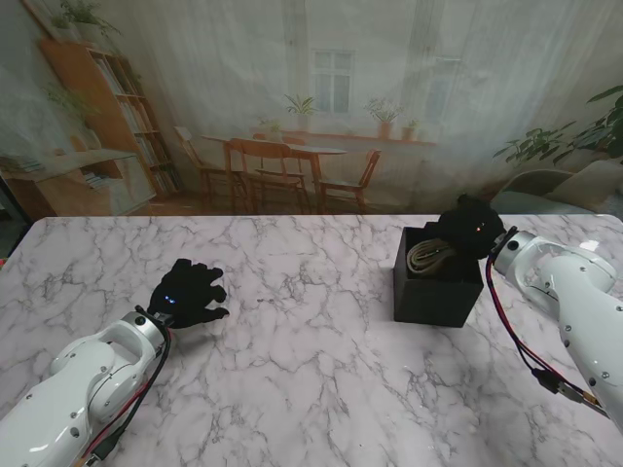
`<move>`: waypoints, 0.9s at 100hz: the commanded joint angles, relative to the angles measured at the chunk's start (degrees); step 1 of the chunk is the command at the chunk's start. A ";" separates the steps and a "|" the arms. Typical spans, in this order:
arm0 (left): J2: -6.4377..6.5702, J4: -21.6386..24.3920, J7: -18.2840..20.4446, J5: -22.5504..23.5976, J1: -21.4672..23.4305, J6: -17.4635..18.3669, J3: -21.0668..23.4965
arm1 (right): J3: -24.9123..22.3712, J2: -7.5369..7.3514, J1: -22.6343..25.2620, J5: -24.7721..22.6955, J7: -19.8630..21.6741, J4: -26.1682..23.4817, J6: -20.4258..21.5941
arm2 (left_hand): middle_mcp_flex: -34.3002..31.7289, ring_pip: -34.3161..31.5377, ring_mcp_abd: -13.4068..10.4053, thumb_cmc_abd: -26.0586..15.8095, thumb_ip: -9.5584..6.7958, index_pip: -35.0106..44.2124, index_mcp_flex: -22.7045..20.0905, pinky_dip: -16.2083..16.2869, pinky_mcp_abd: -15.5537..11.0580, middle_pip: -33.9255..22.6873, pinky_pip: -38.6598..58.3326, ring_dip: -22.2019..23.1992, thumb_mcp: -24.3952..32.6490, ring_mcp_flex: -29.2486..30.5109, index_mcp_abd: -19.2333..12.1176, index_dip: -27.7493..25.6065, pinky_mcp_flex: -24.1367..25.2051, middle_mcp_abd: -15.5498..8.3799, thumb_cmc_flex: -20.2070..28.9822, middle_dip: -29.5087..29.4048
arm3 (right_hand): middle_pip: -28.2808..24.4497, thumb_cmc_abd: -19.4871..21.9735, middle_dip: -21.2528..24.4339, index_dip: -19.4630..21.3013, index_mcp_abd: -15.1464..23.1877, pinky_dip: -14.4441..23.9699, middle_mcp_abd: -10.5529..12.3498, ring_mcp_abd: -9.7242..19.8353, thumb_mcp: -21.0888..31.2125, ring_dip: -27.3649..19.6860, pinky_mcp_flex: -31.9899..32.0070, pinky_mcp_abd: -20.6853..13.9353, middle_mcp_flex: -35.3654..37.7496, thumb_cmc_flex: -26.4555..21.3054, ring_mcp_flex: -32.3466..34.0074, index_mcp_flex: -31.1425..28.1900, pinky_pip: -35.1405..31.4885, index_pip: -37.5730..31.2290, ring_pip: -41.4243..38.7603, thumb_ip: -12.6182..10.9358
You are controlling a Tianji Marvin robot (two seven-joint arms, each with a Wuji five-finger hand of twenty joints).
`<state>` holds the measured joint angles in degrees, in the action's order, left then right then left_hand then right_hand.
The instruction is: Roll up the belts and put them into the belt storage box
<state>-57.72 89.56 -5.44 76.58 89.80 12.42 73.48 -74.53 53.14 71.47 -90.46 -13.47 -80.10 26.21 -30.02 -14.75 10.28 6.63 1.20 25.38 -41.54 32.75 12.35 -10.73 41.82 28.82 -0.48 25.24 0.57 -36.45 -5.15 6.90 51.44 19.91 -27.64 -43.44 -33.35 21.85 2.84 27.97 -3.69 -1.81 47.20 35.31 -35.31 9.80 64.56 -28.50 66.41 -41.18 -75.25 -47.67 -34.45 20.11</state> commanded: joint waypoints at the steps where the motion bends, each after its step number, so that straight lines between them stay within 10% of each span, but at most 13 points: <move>1: 0.02 0.14 0.96 -0.14 -0.08 -0.06 -0.20 | -0.13 -0.11 0.03 -0.83 -0.96 0.31 -0.01 | -0.76 1.31 1.12 -2.40 -0.33 -0.54 0.87 0.52 2.26 1.27 -1.81 -0.38 -0.56 0.85 1.52 -0.43 0.66 1.14 -0.80 -0.13 | 0.07 10.92 0.55 8.16 26.59 -0.75 11.22 5.84 15.61 -1.35 1.26 1.39 0.95 -15.53 -1.60 -6.14 1.00 -10.27 4.16 -5.32; 15: 0.03 0.14 1.08 -0.10 -0.16 -0.01 -0.29 | -1.16 0.02 0.53 0.26 -2.51 0.75 0.71 | -0.72 1.34 1.06 -2.28 -0.35 -0.51 0.85 0.52 2.21 1.29 -1.82 -0.39 -0.52 0.83 1.38 -0.45 0.66 1.13 -0.71 -0.13 | 0.54 11.21 1.15 15.80 27.59 -1.39 12.41 6.44 16.75 -1.44 2.89 1.96 0.71 -16.48 -2.73 -7.14 3.53 -10.91 7.22 -5.37; 47: 0.07 0.04 1.18 0.03 -0.34 -0.04 -0.53 | -1.33 0.15 -0.63 3.35 -2.87 2.53 5.75 | -0.71 1.33 1.00 -2.35 -0.35 -0.51 0.87 0.53 2.24 1.29 -1.83 -0.39 -0.55 0.87 1.39 -0.48 0.68 1.14 -0.74 -0.13 | 2.18 12.22 4.35 19.71 29.00 -2.57 14.79 8.76 18.59 -4.45 5.74 1.05 -1.25 -18.00 -6.54 -10.13 7.42 -10.02 13.60 -6.38; 66: 0.07 0.03 1.36 -0.03 -0.42 -0.10 -0.68 | 0.39 -0.23 -1.59 2.74 -1.94 3.51 6.19 | -0.70 1.34 1.03 -2.38 -0.34 -0.53 0.90 0.52 2.23 1.31 -1.87 -0.40 -0.56 0.83 1.38 -0.47 0.72 1.11 -0.72 -0.14 | 5.99 11.72 8.84 6.94 28.29 -3.25 15.43 9.36 19.50 -8.63 8.71 0.82 -5.67 -14.51 -11.49 1.59 9.78 6.24 18.15 -6.54; 76: 0.06 -0.01 1.48 -0.10 -0.50 -0.12 -0.79 | 0.29 -0.58 -1.36 1.20 -1.13 2.85 6.33 | -0.72 1.37 1.03 -2.42 -0.33 -0.53 0.90 0.52 2.19 1.30 -1.87 -0.41 -0.57 0.77 1.33 -0.47 0.67 1.08 -0.78 -0.14 | 7.68 12.74 16.59 -5.13 26.21 -4.44 16.73 8.59 20.94 -16.74 12.29 0.77 -13.25 -9.31 -18.00 10.32 11.95 11.30 21.17 -12.86; 90: 0.07 -0.03 1.69 -0.18 -0.62 -0.12 -0.94 | -0.40 -1.08 -0.82 -0.90 0.20 1.43 7.28 | -0.70 1.37 1.07 -2.42 -0.33 -0.52 0.91 0.51 2.25 1.30 -1.89 -0.41 -0.58 0.75 1.38 -0.47 0.72 1.16 -0.82 -0.14 | 10.85 7.87 20.72 -8.32 24.60 -5.92 17.19 6.81 20.85 -19.76 15.99 0.39 -22.92 -3.44 -24.37 15.98 14.19 15.01 23.51 -12.79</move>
<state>-57.68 89.52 -4.72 76.52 89.36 12.40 72.78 -74.66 52.74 70.32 -90.36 -13.43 -77.58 32.90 -30.02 -14.75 10.28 6.59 1.20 25.36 -41.54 32.75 12.35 -10.72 41.82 28.82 -0.48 25.24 0.58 -36.45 -5.15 6.90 51.44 19.91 -17.37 -39.96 -13.76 14.83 19.21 23.06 11.49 6.86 60.42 17.06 -20.96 9.88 43.87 -31.14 43.87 -27.56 -62.26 -33.39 -13.22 12.83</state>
